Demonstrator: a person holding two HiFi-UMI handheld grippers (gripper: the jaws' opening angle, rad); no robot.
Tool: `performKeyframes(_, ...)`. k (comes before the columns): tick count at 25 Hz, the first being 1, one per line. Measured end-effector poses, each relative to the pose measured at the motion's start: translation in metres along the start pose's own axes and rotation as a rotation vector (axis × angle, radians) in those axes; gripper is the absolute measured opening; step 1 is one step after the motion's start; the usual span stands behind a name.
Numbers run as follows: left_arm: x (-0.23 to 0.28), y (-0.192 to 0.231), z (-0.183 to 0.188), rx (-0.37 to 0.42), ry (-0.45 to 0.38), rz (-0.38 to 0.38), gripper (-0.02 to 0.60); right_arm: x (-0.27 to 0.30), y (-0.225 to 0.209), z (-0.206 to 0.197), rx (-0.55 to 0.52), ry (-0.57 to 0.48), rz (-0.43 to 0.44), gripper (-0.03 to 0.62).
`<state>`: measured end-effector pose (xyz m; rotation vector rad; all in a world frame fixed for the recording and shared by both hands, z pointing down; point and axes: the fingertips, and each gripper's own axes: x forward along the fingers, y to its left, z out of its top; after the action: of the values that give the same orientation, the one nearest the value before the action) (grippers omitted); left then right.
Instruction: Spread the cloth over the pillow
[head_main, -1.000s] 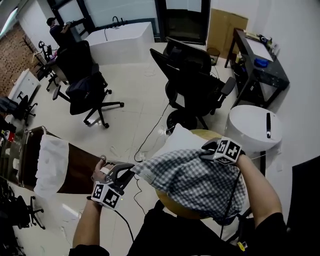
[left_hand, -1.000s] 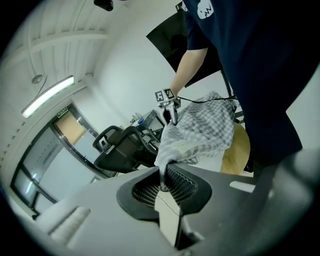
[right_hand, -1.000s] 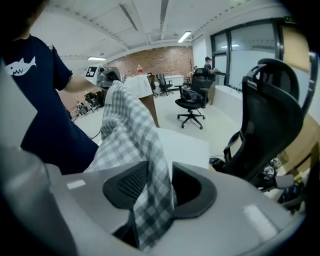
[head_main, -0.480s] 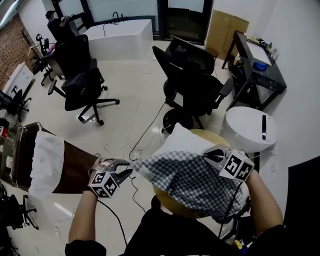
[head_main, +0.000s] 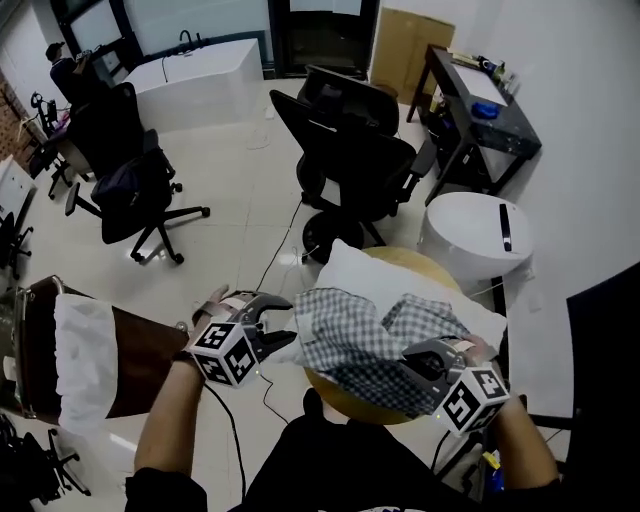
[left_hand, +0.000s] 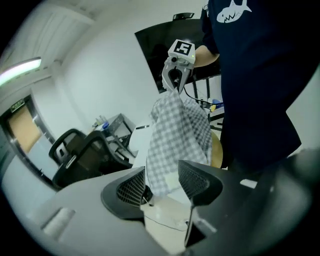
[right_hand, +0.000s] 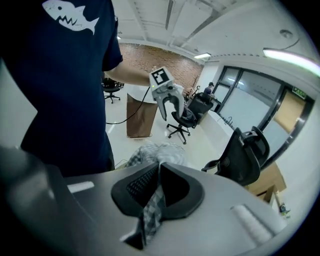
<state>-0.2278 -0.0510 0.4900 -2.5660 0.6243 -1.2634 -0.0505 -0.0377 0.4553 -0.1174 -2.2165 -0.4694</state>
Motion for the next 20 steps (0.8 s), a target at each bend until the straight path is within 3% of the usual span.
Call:
performKeyframes(4,0.043,-0.009,0.062,0.199,-0.069,-0.172,0.272,0.005,0.030,0.002,0.034,0.024,-0.029,0.009)
performKeyframes(8,0.077,-0.038,0.086,0.310,-0.061,-0.371,0.339,0.009,0.053,-0.001,0.081,0.035,-0.042,0.009)
performKeyframes(12,0.098,-0.063,0.099,0.435,-0.056,-0.428,0.335,0.014,0.073,-0.009,0.123,0.043,-0.043,0.009)
performKeyframes(15,0.104,-0.079,0.102,0.506,-0.064,-0.426,0.280,0.018,0.084,-0.014,0.153,0.044,-0.037,0.009)
performKeyframes(19,0.105,-0.099,0.098,0.537,-0.054,-0.435,0.023,0.025,0.097,-0.023,0.174,0.048,-0.036,0.009)
performKeyframes(20,0.105,-0.104,0.095,0.536,-0.047,-0.439,0.000,0.027,0.099,-0.025,0.180,0.048,-0.035,0.009)
